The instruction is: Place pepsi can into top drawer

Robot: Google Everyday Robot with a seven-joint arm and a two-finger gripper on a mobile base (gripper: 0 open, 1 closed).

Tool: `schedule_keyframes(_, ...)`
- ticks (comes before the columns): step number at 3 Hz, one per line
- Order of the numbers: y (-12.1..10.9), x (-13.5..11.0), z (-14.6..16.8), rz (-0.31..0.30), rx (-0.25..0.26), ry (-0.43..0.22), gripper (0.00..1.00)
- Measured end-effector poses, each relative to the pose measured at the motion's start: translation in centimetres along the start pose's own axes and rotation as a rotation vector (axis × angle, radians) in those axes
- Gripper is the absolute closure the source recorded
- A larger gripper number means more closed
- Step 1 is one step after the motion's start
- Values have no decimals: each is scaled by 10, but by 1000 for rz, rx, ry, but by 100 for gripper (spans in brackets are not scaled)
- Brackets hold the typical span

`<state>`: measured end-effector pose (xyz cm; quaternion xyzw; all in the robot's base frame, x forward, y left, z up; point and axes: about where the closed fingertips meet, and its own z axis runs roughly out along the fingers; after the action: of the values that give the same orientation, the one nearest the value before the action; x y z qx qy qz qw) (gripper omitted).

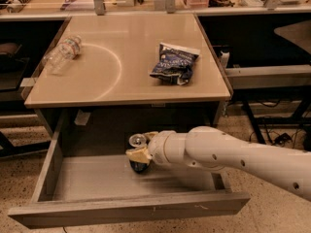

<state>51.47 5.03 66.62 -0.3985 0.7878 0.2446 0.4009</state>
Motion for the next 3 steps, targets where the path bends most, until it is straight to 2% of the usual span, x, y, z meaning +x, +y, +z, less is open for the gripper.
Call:
schedule_keyframes(2, 0, 0, 0, 0, 0, 0, 11)
schedule_keyframes(3, 0, 0, 0, 0, 0, 0, 0)
